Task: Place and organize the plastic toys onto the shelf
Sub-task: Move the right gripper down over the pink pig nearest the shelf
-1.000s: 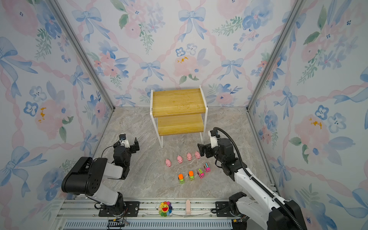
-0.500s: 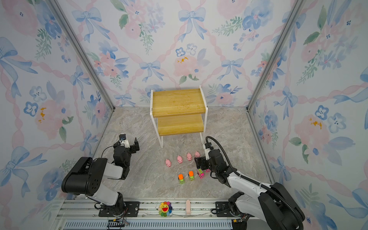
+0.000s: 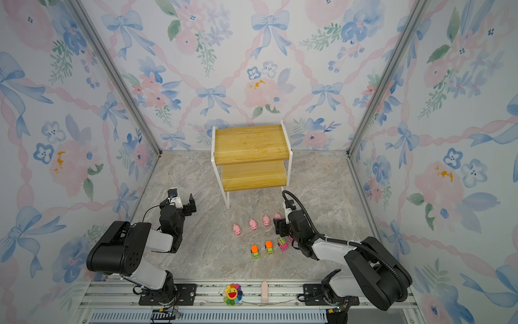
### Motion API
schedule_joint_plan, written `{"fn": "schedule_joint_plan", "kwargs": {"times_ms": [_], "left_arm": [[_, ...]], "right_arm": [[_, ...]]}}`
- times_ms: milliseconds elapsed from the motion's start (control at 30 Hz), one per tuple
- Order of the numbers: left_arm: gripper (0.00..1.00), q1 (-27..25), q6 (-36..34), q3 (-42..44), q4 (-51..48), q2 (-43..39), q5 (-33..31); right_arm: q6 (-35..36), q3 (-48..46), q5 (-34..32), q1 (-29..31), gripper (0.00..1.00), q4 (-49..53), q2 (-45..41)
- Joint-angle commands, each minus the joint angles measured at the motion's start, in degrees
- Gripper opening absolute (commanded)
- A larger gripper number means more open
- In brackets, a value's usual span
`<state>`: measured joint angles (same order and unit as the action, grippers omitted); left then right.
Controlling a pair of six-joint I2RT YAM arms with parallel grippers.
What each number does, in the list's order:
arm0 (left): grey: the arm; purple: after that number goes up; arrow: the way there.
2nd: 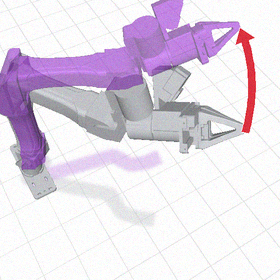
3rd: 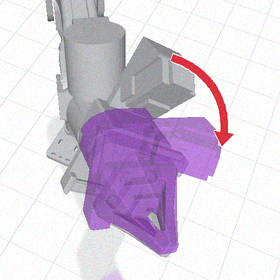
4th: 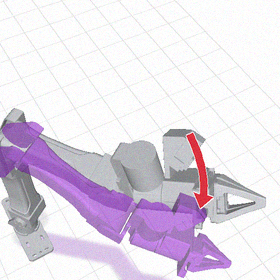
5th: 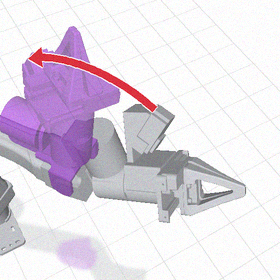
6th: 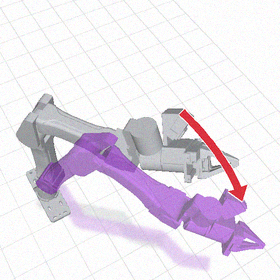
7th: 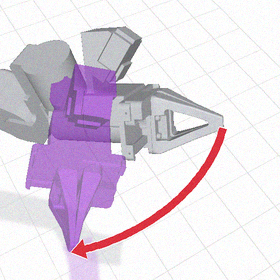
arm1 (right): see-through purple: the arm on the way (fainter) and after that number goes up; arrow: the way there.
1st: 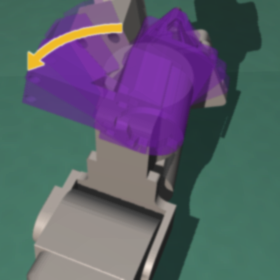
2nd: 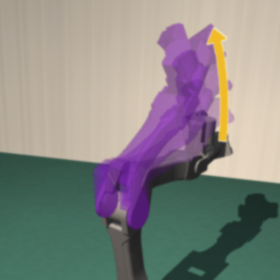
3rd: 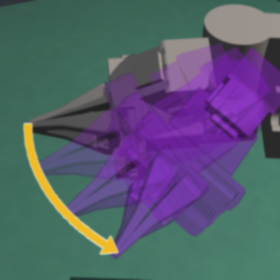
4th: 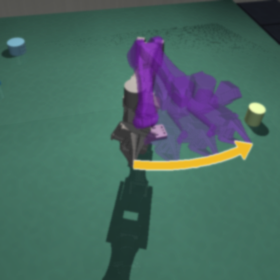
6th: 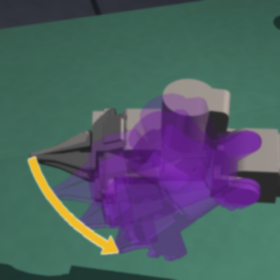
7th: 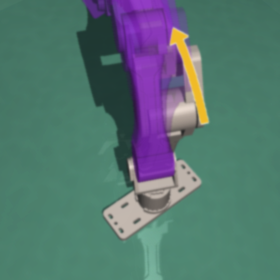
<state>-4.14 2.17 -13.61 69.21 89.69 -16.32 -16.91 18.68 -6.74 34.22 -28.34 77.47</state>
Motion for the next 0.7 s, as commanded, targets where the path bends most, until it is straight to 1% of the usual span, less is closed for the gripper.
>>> {"fn": "schedule_joint_plan", "kwargs": {"times_ms": [0,133,333,667], "left_arm": [[0.98,-0.16,0.81,0.25,0.41,-0.22,-0.7],[0.98,-0.16,0.81,0.19,0.4,-0.23,-0.65],[0.98,-0.16,0.73,0.17,0.48,-0.27,-0.72],[0.98,-0.16,0.76,0.23,0.44,-0.28,-0.69]], "right_arm": [[1.44,-0.94,-2.93,1.36,0.73,-5.42,1.64],[2.31,-0.67,-4.78,3.34,0.72,-7.62,4.29],[1.71,-0.3,-6.96,4.76,0.68,-10.86,8.66],[2.52,-0.09,-8.79,4.81,0.63,-11.6,9.53]]}}
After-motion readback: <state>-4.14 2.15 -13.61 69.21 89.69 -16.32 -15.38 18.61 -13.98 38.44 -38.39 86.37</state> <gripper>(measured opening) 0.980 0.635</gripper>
